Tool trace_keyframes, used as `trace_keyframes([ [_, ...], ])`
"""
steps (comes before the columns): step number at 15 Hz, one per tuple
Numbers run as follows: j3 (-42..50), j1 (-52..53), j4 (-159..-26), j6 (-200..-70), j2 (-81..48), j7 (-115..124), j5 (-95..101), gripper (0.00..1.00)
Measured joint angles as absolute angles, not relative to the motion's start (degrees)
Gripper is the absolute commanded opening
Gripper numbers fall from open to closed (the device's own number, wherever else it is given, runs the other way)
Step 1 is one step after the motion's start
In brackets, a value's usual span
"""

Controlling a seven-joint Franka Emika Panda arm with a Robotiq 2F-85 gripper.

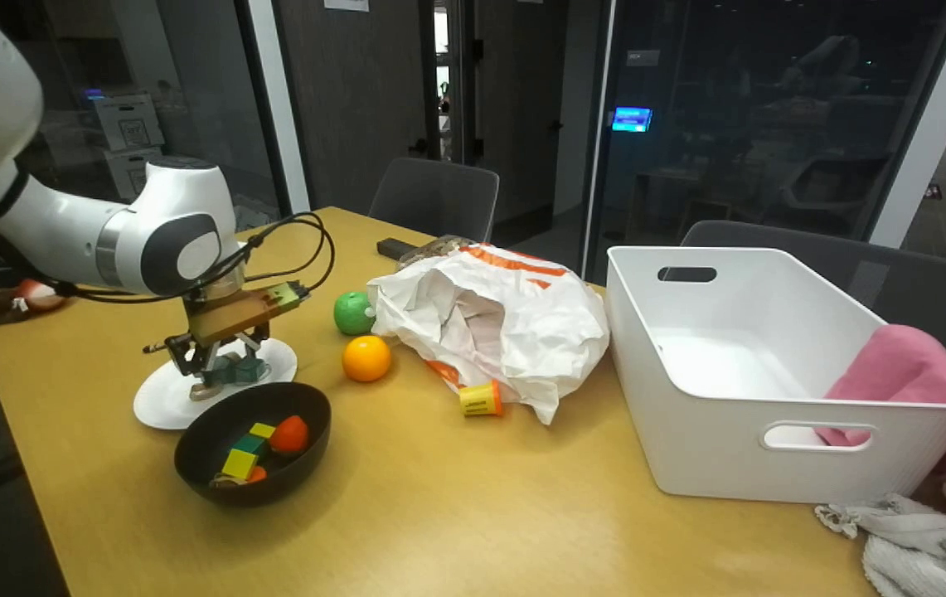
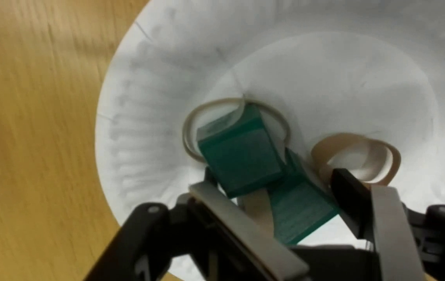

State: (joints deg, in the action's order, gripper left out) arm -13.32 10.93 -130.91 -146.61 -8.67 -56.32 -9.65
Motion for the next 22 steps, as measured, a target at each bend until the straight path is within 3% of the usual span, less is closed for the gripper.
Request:
trace_keyframes([
  [2, -13.32, 10.81, -130.91, -146.61, -8.71, -56.35, -9.64, 0.35],
  [15, -13.12, 10.7, -130.64, -146.56, 0.54, -54.32, -9.38, 0.35],
  [22, -5.89, 7.63, -131.62, -146.55, 11.21, -48.58, -6.29, 0.35],
])
